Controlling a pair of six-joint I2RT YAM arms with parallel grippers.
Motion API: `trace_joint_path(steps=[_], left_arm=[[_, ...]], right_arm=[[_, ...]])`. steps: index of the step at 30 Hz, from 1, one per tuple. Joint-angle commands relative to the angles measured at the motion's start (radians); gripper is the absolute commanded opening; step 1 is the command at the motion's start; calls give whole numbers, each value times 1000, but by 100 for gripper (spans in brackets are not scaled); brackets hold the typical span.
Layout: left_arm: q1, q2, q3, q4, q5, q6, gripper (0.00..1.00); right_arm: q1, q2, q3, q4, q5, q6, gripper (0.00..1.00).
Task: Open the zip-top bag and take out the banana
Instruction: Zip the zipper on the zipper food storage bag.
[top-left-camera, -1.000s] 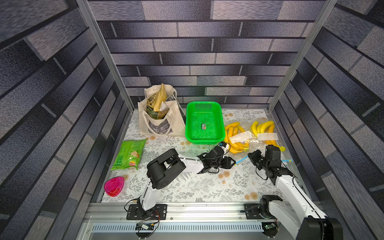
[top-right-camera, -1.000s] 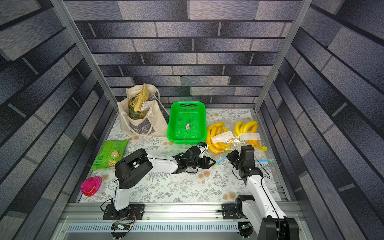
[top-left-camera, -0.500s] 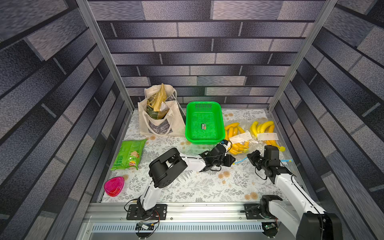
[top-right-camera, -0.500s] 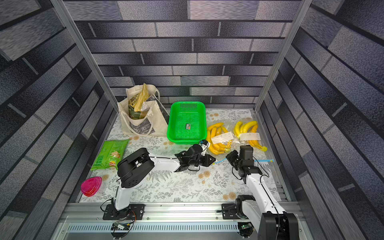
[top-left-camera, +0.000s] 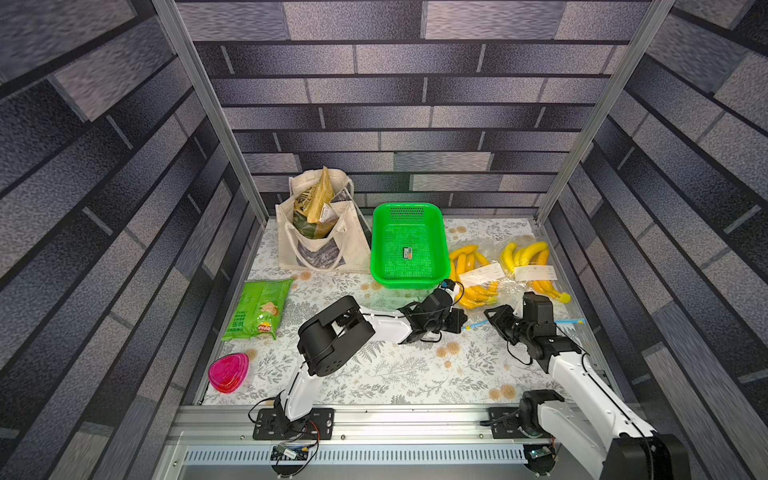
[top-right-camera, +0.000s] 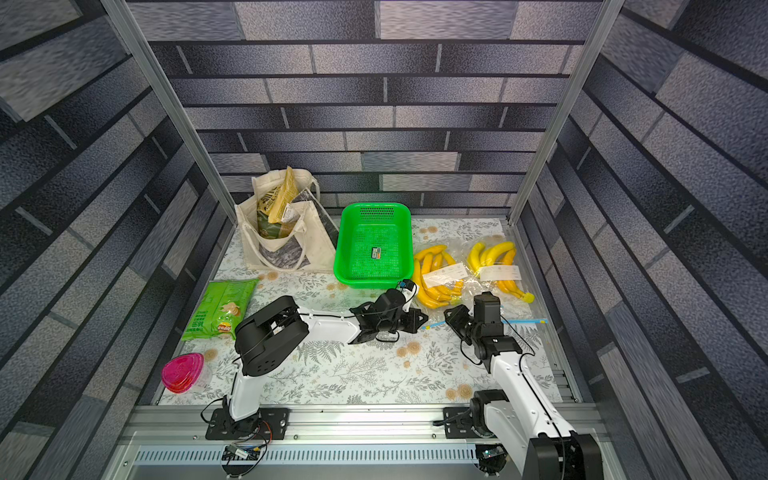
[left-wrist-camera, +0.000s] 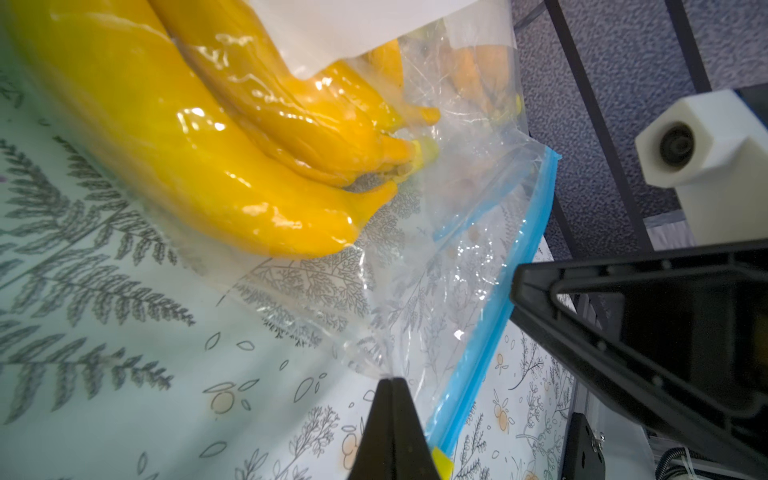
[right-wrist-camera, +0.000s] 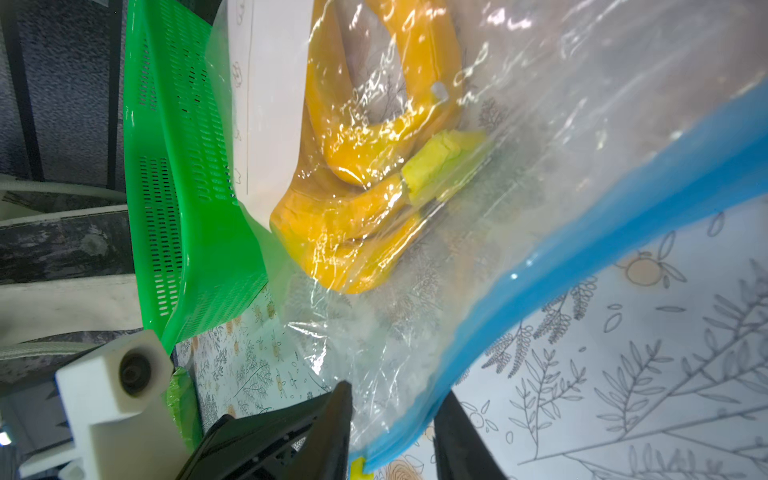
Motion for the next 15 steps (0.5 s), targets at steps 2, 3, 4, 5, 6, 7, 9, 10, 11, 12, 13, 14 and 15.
trace_joint_path(steps=[2, 3, 4, 5, 6, 7, 9, 10, 11, 12, 13, 14, 15], left_arm=[[11, -42, 42, -11, -28, -1, 0], [12, -44, 41, -10, -28, 0, 0], [13, -47, 39, -11, -28, -1, 0], [14, -50, 38, -10, -29, -1, 0], [15, -52, 37, -9, -30, -1, 0], [16, -54, 37, -10, -28, 0, 0], [18, -54, 37, -9, -30, -1, 0], [18, -54, 37, -9, -28, -2, 0], [18, -54, 37, -9, -27, -1, 0], [18, -54, 39, -9, -27, -2, 0], [19, -52, 40, -9, -25, -2, 0], [19, -52, 42, -9, -23, -2, 0], [19, -51, 43, -9, -20, -2, 0]], right_arm=[[70, 11, -28, 20, 2, 51, 36], [80, 14, -31, 25, 6, 59, 36], [89, 14, -35, 28, 11, 67, 35], [98, 11, -39, 30, 20, 75, 35], [108, 6, -44, 35, 26, 85, 35], [117, 6, -49, 44, 26, 95, 35], [138, 11, -50, 58, 27, 110, 34], [150, 16, -49, 61, 29, 115, 33], [159, 18, -50, 66, 31, 121, 32], [166, 18, -53, 73, 34, 127, 32], [171, 17, -58, 79, 39, 136, 31], [175, 15, -64, 88, 42, 145, 31], [179, 13, -69, 104, 43, 155, 30]])
